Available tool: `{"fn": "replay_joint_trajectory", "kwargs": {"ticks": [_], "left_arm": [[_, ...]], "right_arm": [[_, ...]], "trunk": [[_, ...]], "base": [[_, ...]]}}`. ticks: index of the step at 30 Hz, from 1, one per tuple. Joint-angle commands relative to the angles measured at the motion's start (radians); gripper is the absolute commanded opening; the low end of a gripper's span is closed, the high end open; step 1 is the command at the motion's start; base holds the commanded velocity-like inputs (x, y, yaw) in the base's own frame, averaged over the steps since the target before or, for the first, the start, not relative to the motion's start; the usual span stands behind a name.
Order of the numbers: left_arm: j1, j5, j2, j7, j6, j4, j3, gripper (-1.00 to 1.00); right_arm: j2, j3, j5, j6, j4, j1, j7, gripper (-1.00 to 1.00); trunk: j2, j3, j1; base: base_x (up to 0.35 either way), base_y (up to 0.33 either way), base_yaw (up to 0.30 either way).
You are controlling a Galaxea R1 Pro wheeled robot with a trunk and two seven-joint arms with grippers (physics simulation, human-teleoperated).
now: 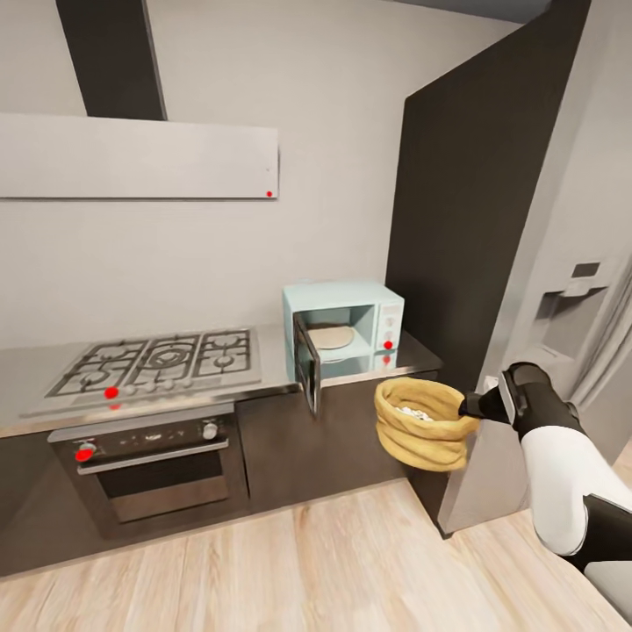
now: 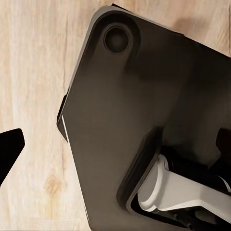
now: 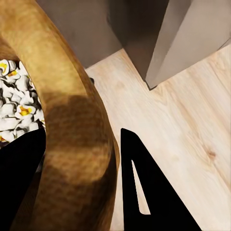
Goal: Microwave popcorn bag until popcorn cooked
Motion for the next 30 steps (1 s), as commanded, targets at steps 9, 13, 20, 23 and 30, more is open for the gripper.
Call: {"fn": "replay_joint_trajectory", "kwargs": {"ticks": [9, 13, 20, 23, 30], "left_arm": [[0.0, 0.0, 0.0, 0.001, -0.001, -0.002, 0.008, 1.0], [0.0, 0.001, 0.0, 0.001, -0.002, -0.002, 0.01, 1.0], [0.0, 0.002, 0.0, 0.001, -0.003, -0.002, 0.012, 1.0], [0.0, 0.004, 0.0, 0.001, -0.004, -0.002, 0.013, 1.0], [0.0, 0.012, 0.0, 0.001, -0.005, -0.002, 0.018, 1.0]], "right_arm": [[-0.001, -0.004, 0.01, 0.003, -0.001, -0.001, 0.01, -1.0], [0.007, -0.003, 0.009, 0.003, 0.0, -0.001, 0.01, -1.0], [0.012, -0.002, 0.013, 0.003, -0.002, -0.001, 0.007, -1.0], [0.012, -0.001, 0.012, 0.003, -0.002, -0.001, 0.007, -1.0], [0.014, 0.051, 0.001, 0.003, -0.232, -0.001, 0.009, -1.0]], "trunk": [[-0.002, -0.002, 0.001], [-0.002, -0.002, 0.001], [-0.002, -0.002, 0.001], [-0.002, -0.002, 0.001], [-0.002, -0.002, 0.001]], "base": [[0.322, 0.0, 0.0], [0.322, 0.0, 0.0], [0.306, 0.0, 0.0], [0.07, 0.0, 0.0], [0.005, 0.0, 0.0]]}}
